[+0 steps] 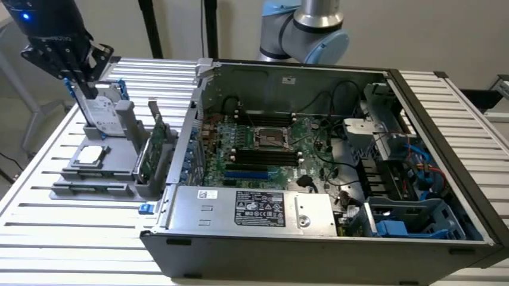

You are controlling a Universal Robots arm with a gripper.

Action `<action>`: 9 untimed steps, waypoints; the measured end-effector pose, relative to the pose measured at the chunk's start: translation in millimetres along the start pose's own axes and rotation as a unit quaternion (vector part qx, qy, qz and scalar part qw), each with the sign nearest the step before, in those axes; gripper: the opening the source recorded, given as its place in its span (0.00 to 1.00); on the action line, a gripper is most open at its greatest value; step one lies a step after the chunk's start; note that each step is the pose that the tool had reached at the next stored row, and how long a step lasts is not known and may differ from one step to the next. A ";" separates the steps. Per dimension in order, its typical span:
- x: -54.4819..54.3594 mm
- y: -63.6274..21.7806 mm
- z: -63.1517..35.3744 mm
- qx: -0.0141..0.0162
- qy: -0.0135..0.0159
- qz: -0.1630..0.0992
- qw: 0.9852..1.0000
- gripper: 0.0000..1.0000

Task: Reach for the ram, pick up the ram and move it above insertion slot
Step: 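Reach for the ram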

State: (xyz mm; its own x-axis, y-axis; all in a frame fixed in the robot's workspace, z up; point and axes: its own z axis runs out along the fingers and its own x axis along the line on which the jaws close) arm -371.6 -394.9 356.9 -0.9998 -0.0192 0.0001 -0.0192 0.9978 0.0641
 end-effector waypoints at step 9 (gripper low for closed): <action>8.3 -24.9 0.1 0.000 0.001 0.000 1.000 0.11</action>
State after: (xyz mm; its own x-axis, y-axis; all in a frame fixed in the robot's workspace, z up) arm -379.4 -419.9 355.2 -0.9998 -0.0194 0.0030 -0.0191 0.9978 0.0641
